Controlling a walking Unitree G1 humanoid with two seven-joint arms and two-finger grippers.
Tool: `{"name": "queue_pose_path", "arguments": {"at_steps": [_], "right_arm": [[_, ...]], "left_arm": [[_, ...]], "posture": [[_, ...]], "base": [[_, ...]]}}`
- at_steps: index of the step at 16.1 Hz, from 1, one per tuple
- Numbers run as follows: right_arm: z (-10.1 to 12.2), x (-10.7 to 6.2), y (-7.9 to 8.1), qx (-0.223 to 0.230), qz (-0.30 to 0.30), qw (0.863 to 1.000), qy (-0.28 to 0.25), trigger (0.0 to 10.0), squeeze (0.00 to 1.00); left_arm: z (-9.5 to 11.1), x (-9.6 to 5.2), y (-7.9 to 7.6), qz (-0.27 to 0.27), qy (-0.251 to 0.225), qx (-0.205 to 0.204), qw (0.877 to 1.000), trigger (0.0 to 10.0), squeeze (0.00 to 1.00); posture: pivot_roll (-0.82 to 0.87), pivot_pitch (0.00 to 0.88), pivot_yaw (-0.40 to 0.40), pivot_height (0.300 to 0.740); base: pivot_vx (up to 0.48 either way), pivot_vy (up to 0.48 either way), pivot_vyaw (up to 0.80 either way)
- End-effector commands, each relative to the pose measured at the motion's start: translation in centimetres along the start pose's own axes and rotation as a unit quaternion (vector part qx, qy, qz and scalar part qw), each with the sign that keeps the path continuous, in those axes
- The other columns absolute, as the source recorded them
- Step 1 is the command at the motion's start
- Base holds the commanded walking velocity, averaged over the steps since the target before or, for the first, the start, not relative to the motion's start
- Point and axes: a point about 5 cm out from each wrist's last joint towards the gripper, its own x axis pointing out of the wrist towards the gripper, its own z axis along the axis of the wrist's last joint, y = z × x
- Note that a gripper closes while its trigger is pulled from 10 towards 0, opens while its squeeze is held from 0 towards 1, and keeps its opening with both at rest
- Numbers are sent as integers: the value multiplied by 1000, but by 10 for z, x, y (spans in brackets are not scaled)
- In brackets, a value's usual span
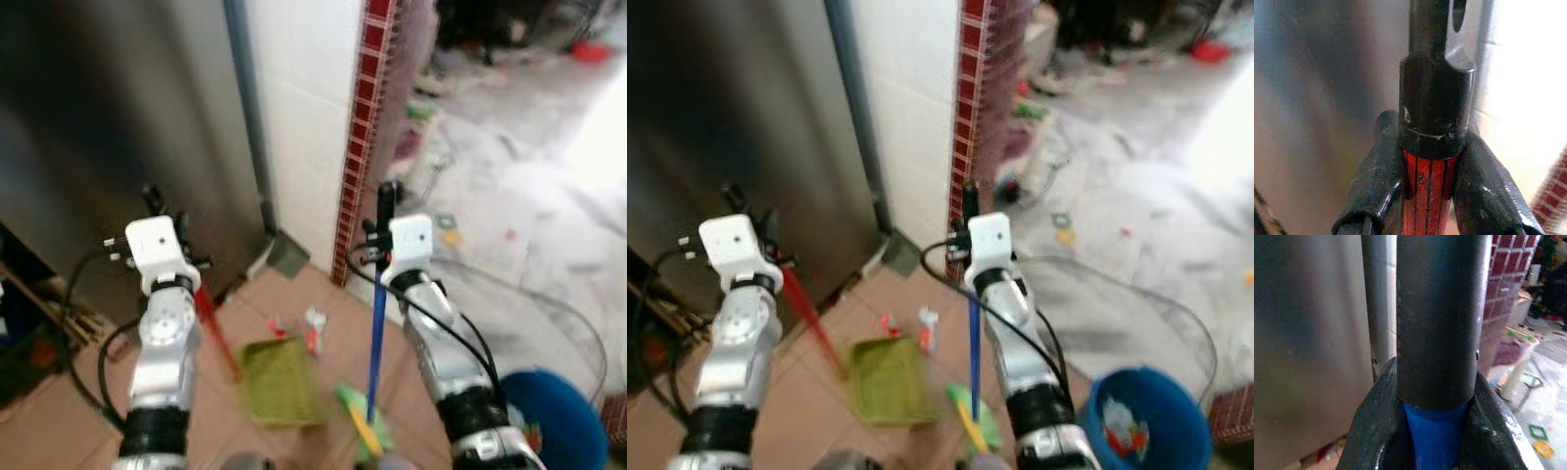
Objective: Sweep floor
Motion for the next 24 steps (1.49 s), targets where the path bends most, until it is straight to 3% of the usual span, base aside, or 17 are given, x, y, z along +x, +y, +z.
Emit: {"name": "queue_pose_path", "arguments": {"at_steps": [1,10,13,18,24], "right_arm": [[15,3,-9,-12,-11,999,-38,10000,0],[20,3,-10,-31,-11,998,-53,10000,0],[32,3,-11,-53,-21,994,-88,10000,0],[35,4,-8,-54,-13,994,-93,10000,0],[39,3,-6,-59,-4,993,-101,10000,0]], "left_arm": [[11,3,-6,-2,-24,-7,1000,10000,0],[15,1,-7,-14,-38,-3,999,10000,0],[14,-1,-7,-15,-38,-6,999,10000,0],[14,-2,-9,-19,-38,-9,999,10000,0],[14,-3,-9,-17,-38,-11,999,10000,0]], "posture": [[-79,0,18,740],[-70,0,16,740],[-70,0,16,740],[-73,0,13,740],[-74,0,9,740]], "base": [[0,0,675],[0,0,343],[276,0,148],[369,0,444],[381,0,0]]}}
